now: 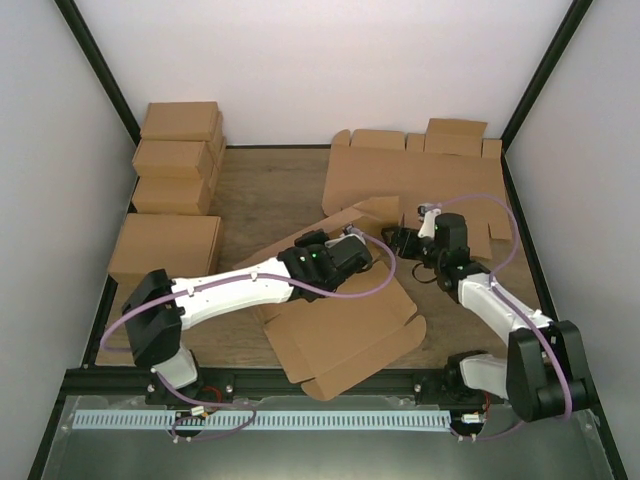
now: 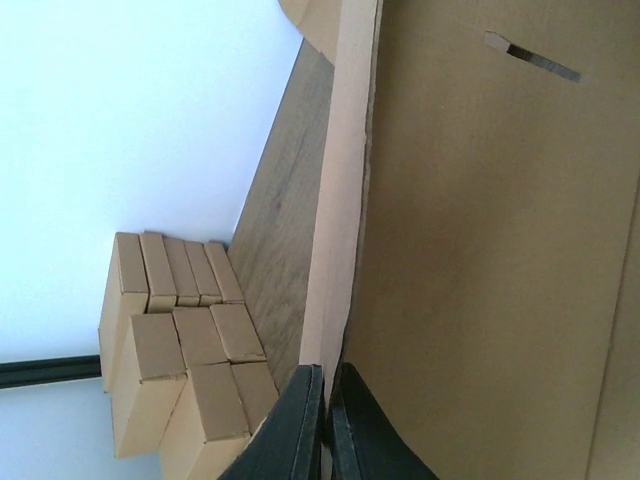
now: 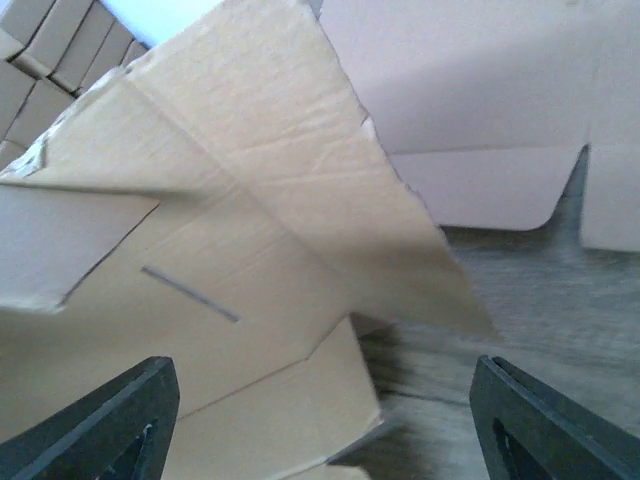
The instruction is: Fold the paper box
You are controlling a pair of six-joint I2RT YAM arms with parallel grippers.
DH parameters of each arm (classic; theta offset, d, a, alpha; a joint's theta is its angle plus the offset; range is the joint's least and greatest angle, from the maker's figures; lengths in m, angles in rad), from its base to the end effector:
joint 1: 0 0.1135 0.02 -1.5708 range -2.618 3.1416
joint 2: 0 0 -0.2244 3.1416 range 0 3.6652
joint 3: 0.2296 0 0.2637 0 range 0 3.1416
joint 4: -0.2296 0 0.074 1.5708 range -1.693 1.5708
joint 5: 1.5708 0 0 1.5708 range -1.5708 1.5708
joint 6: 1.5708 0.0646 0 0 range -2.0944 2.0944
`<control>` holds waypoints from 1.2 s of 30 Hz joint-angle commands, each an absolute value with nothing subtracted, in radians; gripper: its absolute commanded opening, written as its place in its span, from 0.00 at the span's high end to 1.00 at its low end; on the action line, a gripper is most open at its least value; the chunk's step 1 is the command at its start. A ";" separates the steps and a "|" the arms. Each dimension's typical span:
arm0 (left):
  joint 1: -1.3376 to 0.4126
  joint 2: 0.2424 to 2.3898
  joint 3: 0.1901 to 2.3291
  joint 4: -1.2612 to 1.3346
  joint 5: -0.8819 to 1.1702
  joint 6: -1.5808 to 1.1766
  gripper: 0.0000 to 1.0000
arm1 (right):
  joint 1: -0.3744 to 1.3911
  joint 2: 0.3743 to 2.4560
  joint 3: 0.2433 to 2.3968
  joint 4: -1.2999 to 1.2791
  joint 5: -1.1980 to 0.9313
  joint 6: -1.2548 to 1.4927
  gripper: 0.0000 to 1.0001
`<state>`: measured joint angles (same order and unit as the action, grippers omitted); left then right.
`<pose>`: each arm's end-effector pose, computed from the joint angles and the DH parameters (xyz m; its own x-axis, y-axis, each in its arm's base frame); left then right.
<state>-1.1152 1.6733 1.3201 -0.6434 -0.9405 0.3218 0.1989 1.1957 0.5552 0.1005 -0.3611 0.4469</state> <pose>0.2077 -0.3053 0.2101 -0.2441 0.9219 -0.3008 0.4358 0.3814 0.8153 0.2845 0.0806 0.1479 -0.6628 0.2789 -0.6950 -0.2168 0.8169 0.5345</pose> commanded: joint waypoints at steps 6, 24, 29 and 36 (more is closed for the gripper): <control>-1.117 1.593 1.266 -0.544 -0.910 0.368 0.96 | 0.186 1.281 0.566 0.317 -0.373 0.173 0.08; -1.110 1.585 1.230 -0.479 -0.945 0.431 0.96 | 0.069 1.465 0.725 0.287 -0.773 -0.006 0.52; -1.106 1.588 1.229 -0.478 -0.952 0.432 0.96 | 0.094 1.444 0.741 0.213 -0.757 -0.012 0.78; -1.103 1.596 1.239 -0.477 -0.974 0.434 0.96 | 0.241 1.337 0.739 0.090 -0.556 -0.005 0.93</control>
